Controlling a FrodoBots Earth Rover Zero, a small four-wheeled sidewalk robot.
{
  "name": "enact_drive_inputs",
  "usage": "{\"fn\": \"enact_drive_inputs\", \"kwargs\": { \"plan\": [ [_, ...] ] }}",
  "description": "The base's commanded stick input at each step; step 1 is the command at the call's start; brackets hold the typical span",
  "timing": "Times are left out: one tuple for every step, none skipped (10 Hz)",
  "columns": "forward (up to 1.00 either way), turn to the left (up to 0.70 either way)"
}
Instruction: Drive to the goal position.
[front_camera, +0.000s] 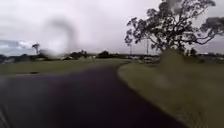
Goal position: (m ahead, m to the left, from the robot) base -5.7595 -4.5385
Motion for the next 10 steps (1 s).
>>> {"fn": "enact_drive_inputs", "kwargs": {
  "plan": [
    [0.85,0.00],
    [0.85,0.00],
    [0.85,0.00],
    [0.85,0.00],
    [0.85,0.00],
    [0.85,0.00],
    [0.85,0.00],
    [0.85,0.00],
    [0.85,0.00],
    [0.85,0.00]
  ]
}}
